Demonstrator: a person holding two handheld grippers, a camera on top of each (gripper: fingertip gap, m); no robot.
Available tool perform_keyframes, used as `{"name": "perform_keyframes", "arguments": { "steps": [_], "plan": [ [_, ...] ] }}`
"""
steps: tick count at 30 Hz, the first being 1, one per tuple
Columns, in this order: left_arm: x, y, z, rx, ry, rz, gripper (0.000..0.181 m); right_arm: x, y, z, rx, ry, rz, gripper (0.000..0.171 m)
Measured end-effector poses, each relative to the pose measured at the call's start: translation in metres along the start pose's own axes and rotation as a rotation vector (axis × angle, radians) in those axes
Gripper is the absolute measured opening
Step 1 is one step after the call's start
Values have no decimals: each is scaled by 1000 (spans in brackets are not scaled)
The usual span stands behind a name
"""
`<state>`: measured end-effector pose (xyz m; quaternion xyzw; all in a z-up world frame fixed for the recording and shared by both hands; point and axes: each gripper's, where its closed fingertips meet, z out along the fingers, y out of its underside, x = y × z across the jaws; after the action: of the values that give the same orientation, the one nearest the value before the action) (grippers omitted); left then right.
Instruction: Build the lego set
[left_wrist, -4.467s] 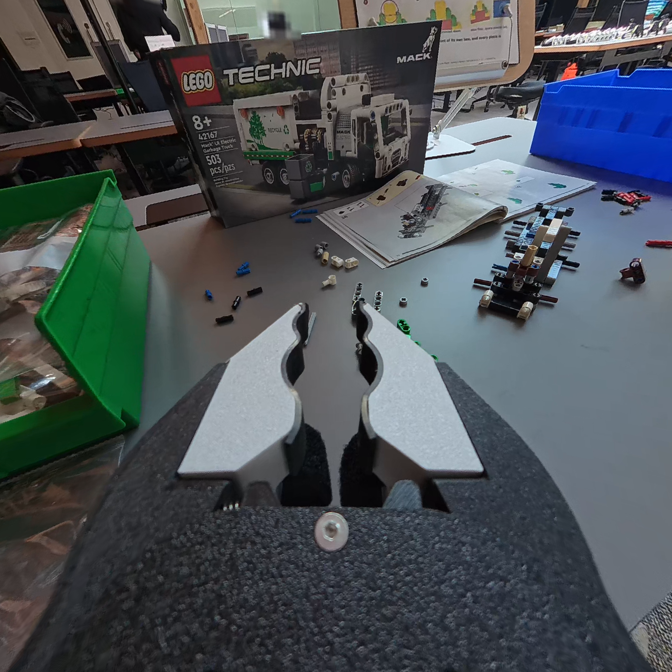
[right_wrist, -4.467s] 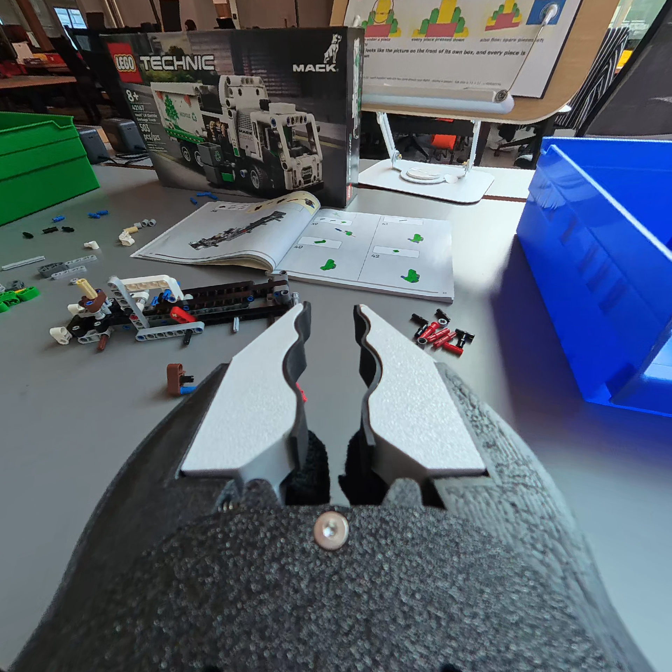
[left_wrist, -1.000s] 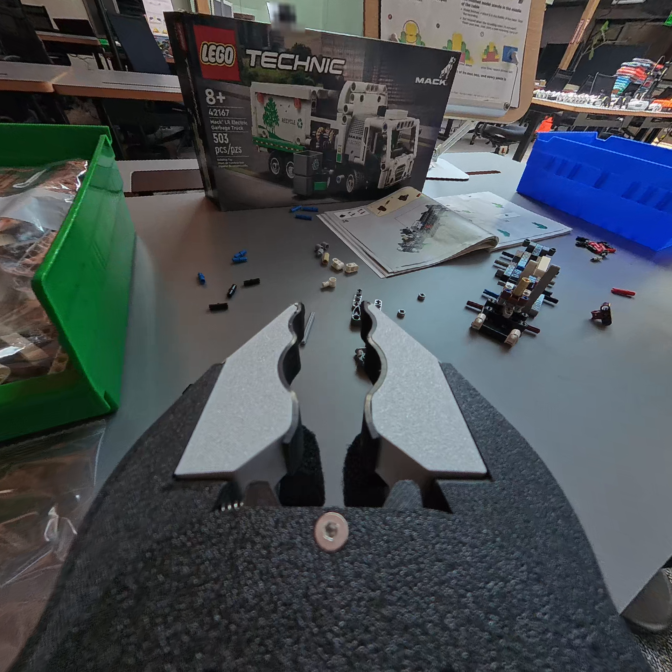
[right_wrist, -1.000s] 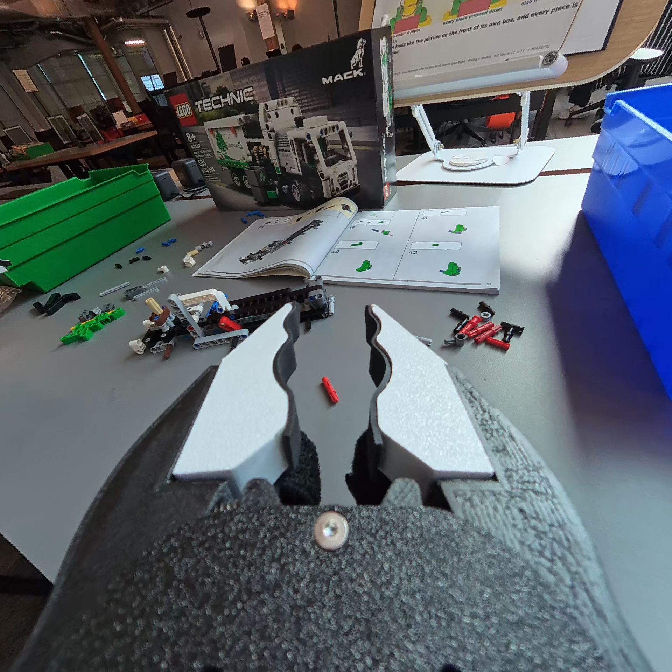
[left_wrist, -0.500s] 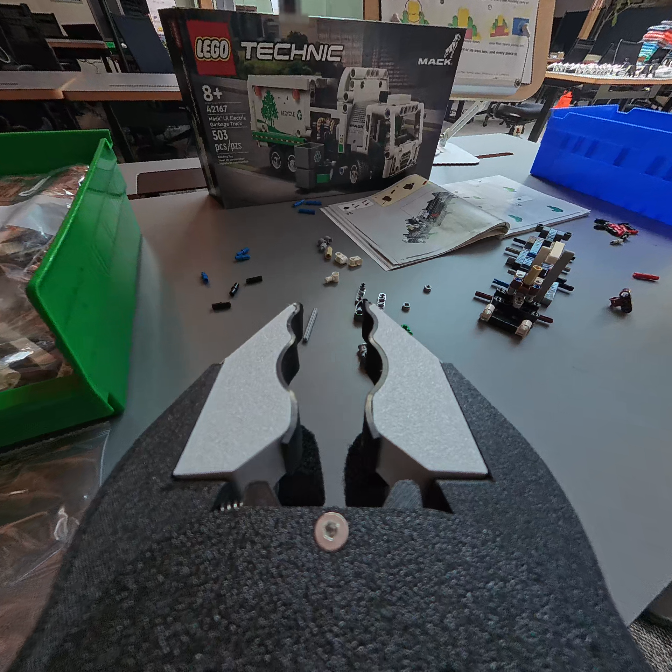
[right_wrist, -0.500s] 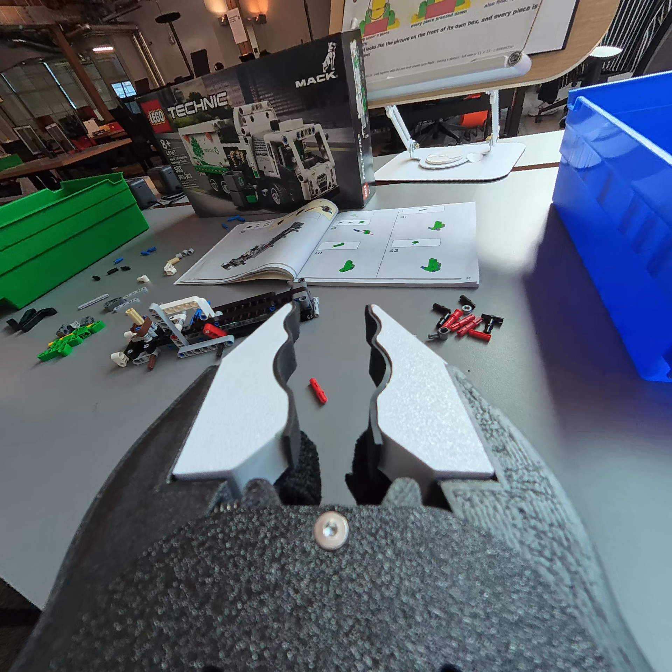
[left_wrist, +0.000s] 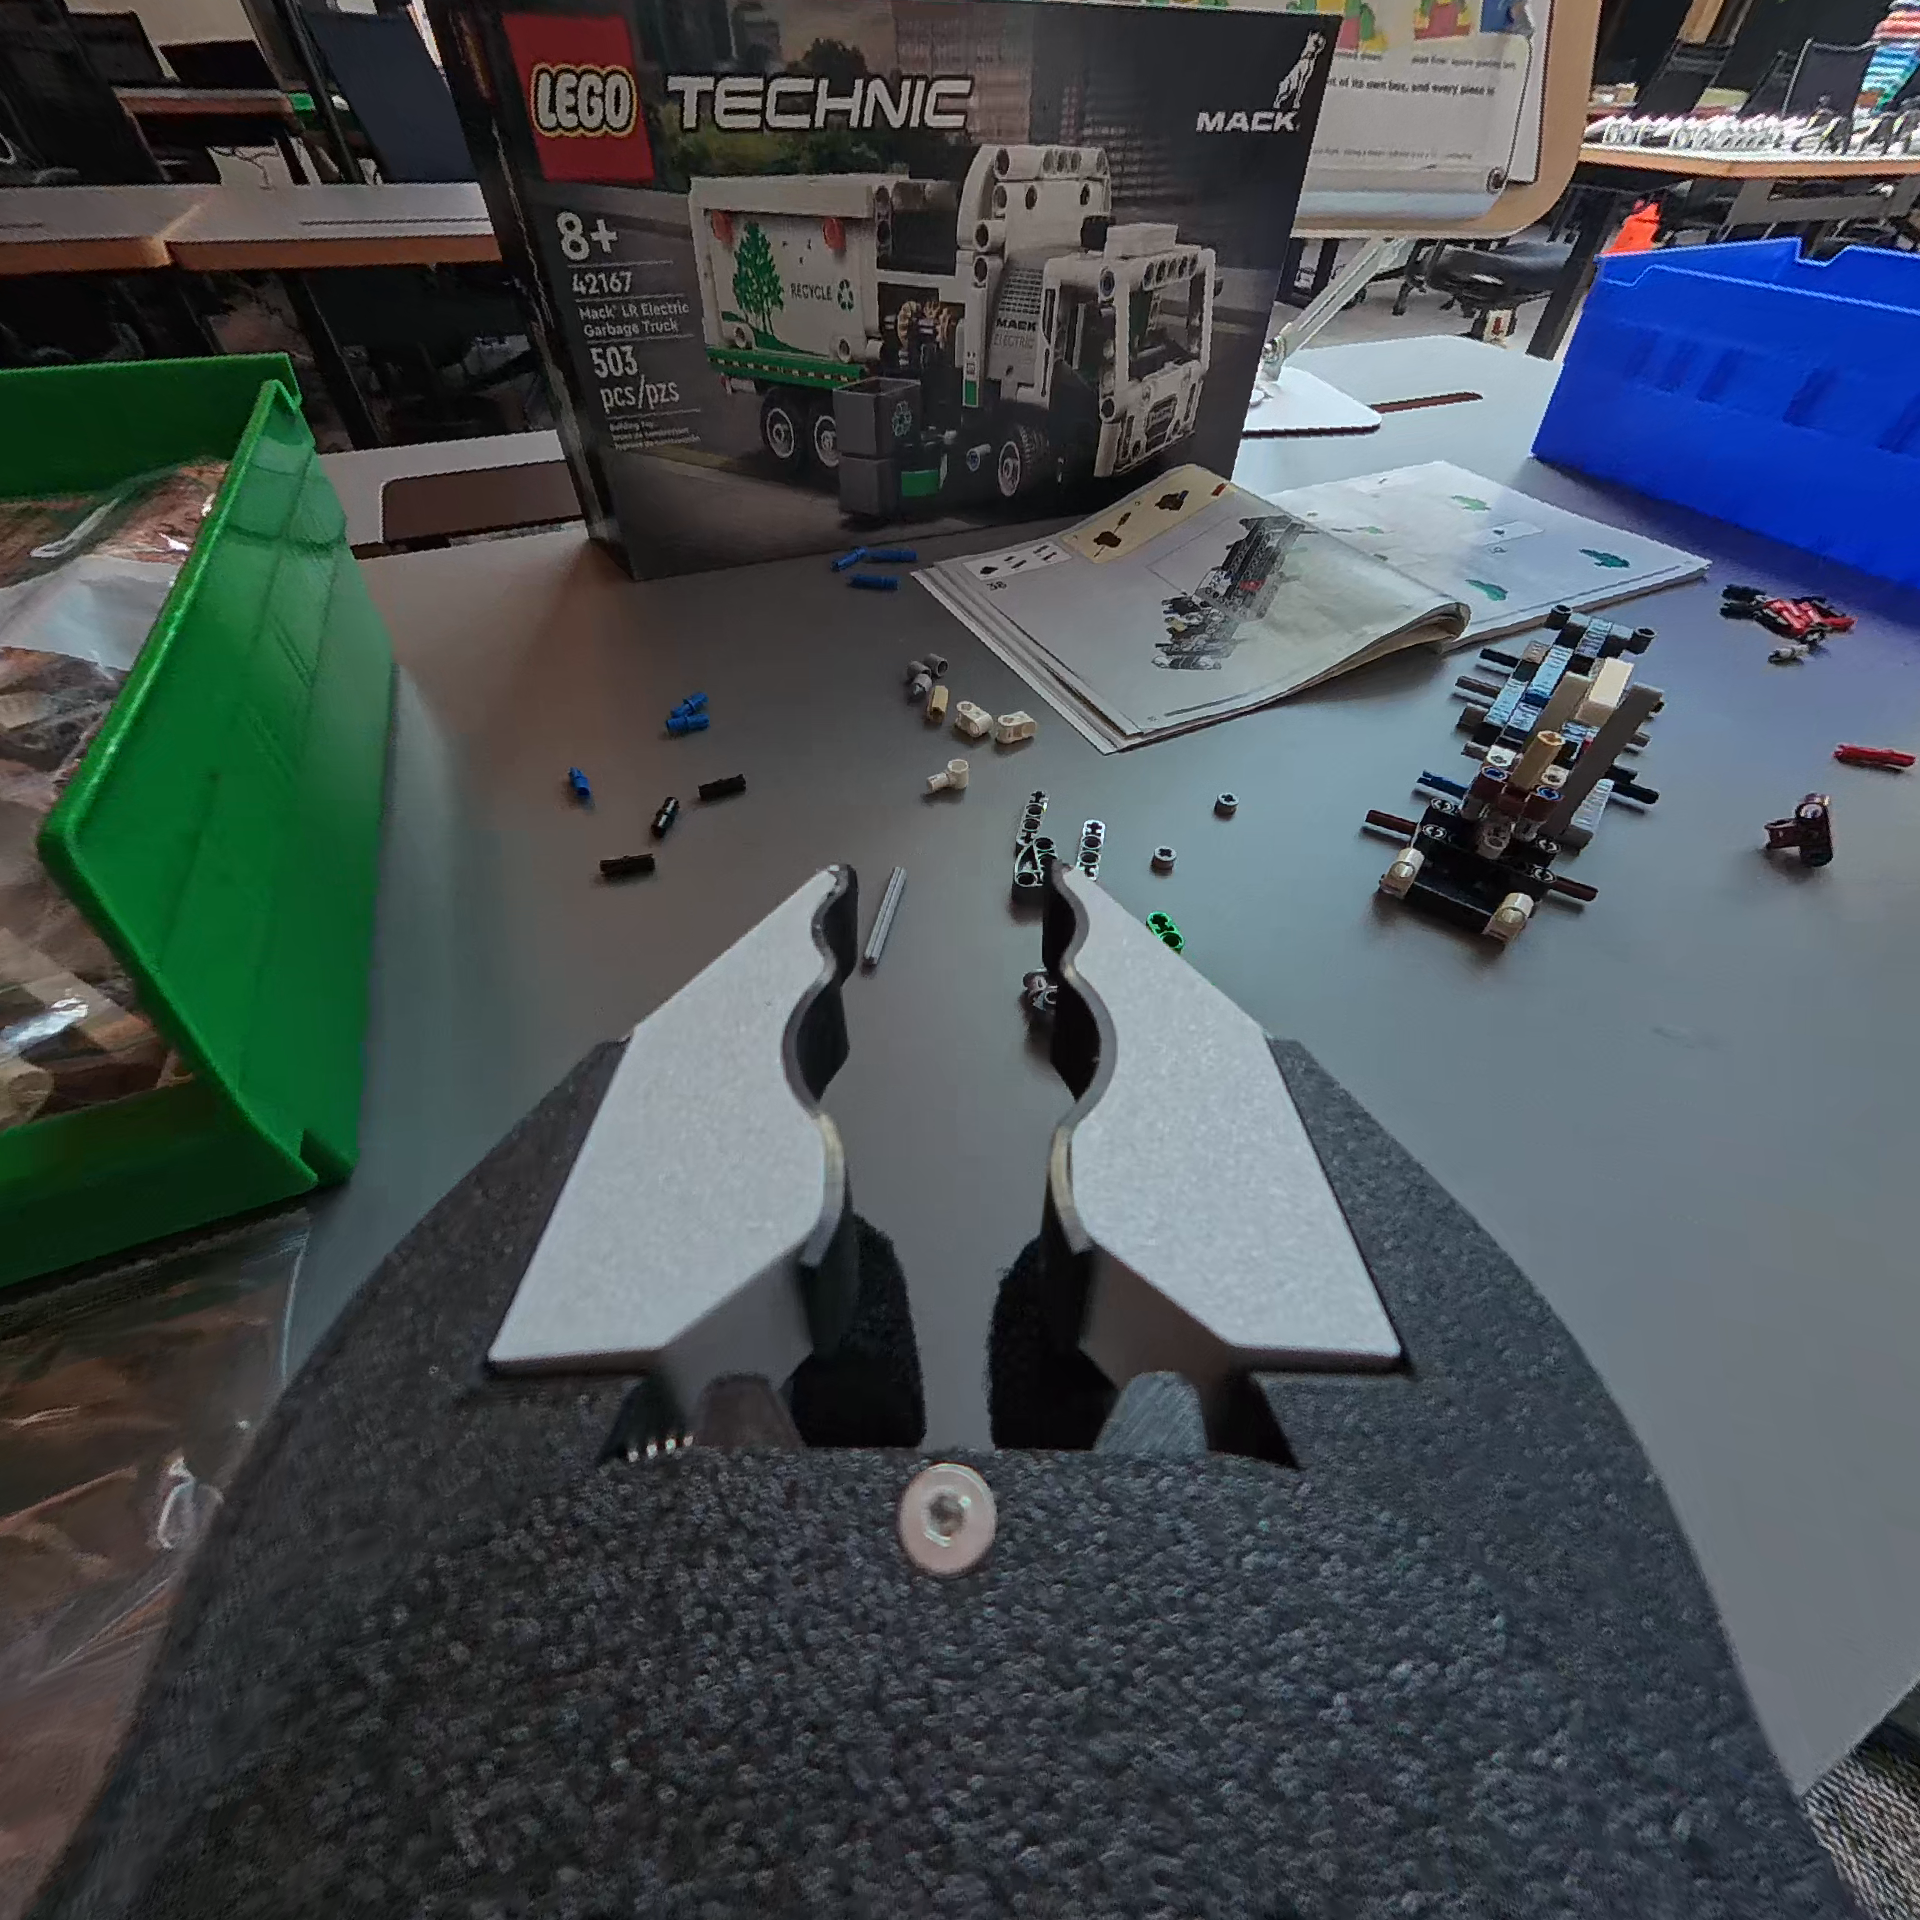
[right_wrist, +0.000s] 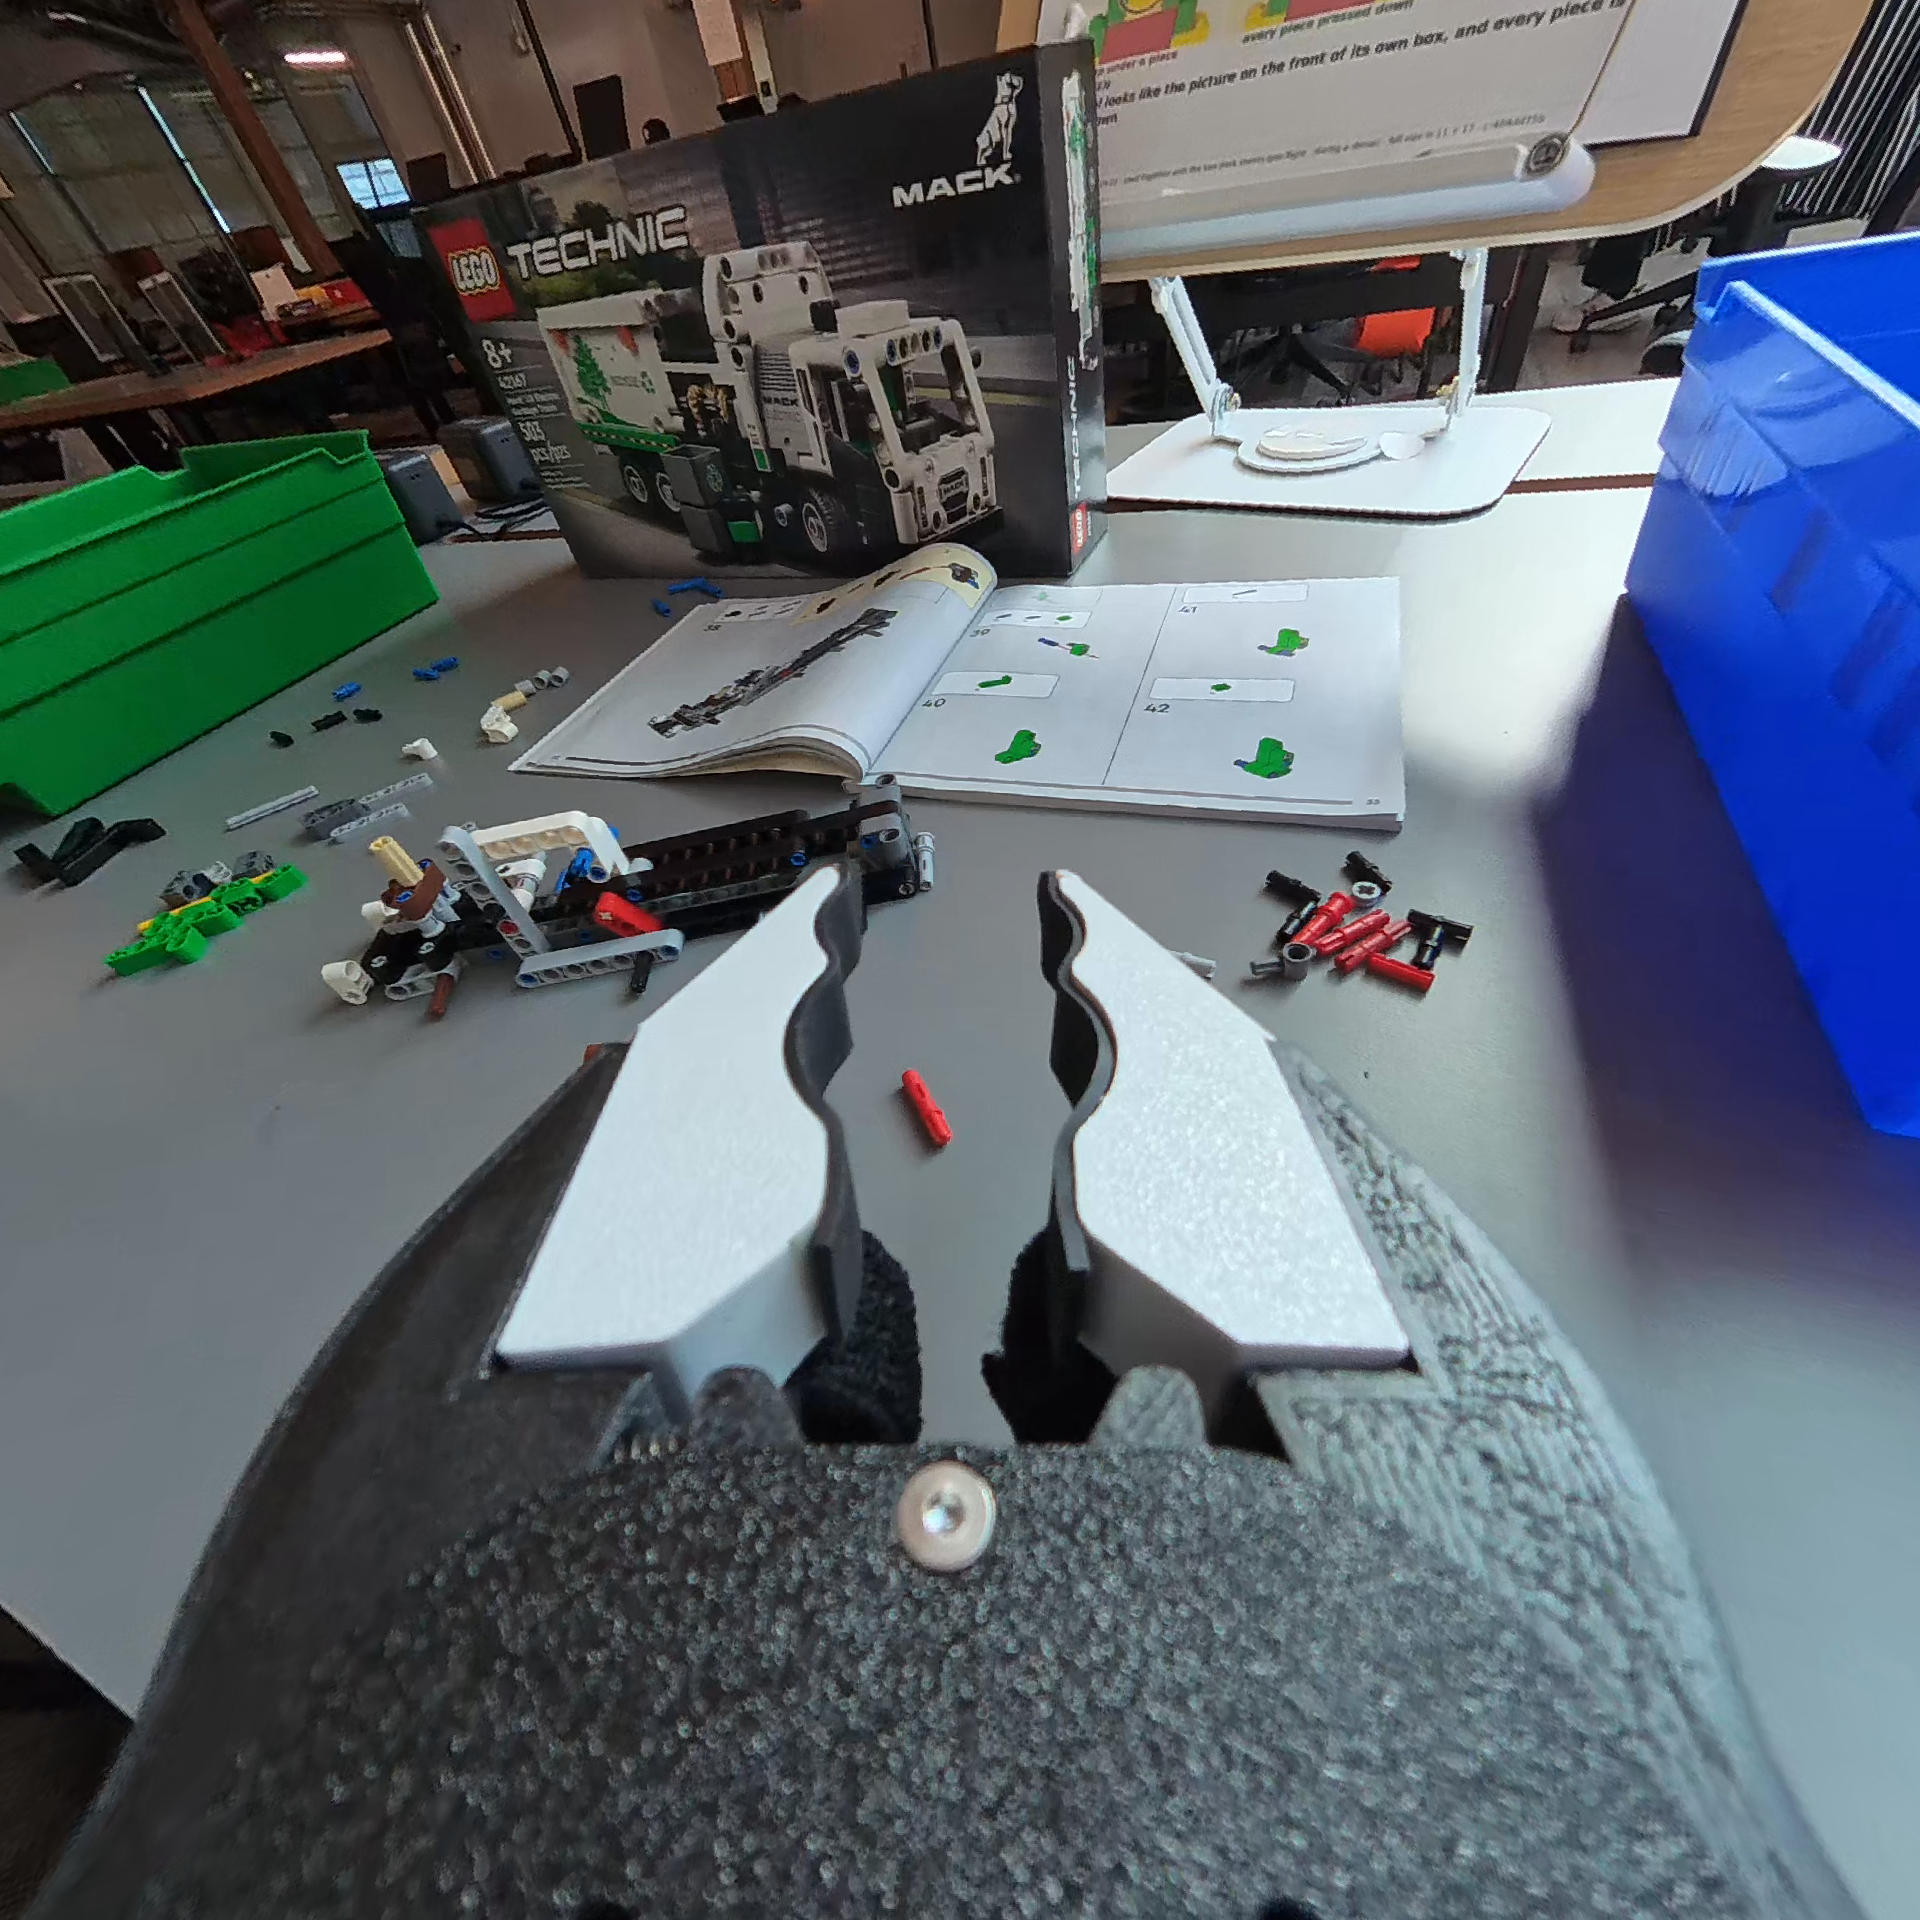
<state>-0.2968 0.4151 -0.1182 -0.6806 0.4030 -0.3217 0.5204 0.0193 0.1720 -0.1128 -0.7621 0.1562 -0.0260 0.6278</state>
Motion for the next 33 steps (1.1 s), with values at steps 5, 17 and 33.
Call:
{"name": "perform_keyframes", "arguments": {
  "steps": [5, 17, 33],
  "plan": [
    [8, -3, -3, 24, 35, 39, 30, -5, 1, 1, -8, 9, -56, 32],
    [22, -7, -12, 73, 88, 85, 25, -2, -1, -4, 13, -50, 79, 32],
    [21, -1, -9, 9, 190, -58, 34, -9, 30, -17, -124, 176, 14, 29]
  ]
}}
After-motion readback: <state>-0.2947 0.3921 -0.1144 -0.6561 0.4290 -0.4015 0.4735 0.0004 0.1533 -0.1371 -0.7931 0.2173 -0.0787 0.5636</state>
